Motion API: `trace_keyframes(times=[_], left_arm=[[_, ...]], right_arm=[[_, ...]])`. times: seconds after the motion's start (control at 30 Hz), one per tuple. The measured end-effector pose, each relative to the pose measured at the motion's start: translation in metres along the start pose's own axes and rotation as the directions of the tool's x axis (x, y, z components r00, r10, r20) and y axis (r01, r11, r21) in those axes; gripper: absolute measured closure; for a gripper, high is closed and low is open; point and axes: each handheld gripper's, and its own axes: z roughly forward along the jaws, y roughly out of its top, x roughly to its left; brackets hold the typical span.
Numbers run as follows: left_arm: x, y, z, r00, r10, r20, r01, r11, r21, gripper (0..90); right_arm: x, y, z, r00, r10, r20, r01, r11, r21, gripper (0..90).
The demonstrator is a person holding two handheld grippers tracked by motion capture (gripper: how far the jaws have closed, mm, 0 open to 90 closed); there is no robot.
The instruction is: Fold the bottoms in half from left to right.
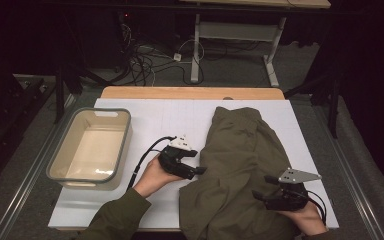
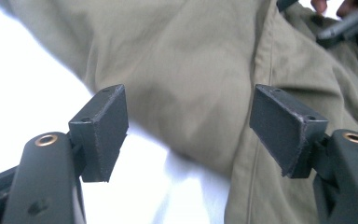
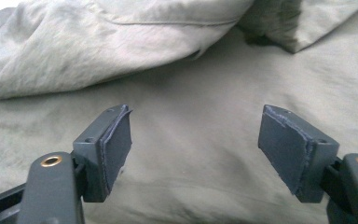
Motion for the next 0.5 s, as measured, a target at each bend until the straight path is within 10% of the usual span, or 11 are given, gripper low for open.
trace_keyframes(times=[0.5], left_arm=[[0.000, -0.046, -0.026, 0.9954, -0.049, -0.082, 0.049, 0.9988, 0.001, 7.8]], right_arm=[[-0.038, 0.036, -0.006, 0.9904, 0.099, 0.096, -0.098, 0.995, -0.016, 38.6]])
